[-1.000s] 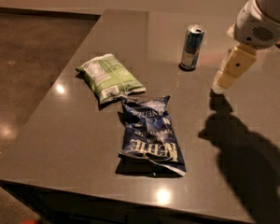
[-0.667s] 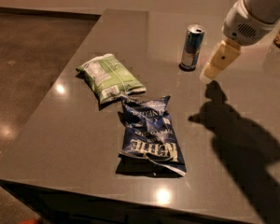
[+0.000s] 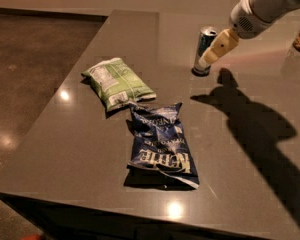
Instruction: Move redbull can near blue chip bag
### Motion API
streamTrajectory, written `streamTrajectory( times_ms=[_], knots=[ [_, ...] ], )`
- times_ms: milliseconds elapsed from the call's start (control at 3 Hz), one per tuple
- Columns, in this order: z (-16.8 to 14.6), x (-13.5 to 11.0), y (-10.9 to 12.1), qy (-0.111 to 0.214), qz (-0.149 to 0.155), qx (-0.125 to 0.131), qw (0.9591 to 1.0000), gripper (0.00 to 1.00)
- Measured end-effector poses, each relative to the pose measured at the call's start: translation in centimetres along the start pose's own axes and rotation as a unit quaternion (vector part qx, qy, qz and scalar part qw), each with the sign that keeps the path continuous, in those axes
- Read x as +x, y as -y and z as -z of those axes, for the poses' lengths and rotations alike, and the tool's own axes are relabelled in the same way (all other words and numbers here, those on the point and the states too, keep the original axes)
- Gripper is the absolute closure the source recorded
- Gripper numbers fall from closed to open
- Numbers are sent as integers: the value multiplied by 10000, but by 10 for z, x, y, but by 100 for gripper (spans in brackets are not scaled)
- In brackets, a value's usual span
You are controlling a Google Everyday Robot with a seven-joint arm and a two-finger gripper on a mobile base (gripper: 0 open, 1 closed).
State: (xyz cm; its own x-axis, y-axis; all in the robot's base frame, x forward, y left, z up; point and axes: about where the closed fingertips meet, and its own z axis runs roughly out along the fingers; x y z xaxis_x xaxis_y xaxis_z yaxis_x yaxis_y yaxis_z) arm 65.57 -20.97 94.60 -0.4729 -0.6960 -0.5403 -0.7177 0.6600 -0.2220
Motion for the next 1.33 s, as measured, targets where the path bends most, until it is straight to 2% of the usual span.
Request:
streamTrajectory(
  times_ms=[333,667,1000,1333],
  knots=[
    [-25,-18,20,241,-202,-14,9995,0],
    [-42,-27,30,371,-357,-79,9986,0],
    [-51,-33,33,393,-450,-156,9981,18],
    [-47,-34,32,419,-456,-218,9978,41]
  ],
)
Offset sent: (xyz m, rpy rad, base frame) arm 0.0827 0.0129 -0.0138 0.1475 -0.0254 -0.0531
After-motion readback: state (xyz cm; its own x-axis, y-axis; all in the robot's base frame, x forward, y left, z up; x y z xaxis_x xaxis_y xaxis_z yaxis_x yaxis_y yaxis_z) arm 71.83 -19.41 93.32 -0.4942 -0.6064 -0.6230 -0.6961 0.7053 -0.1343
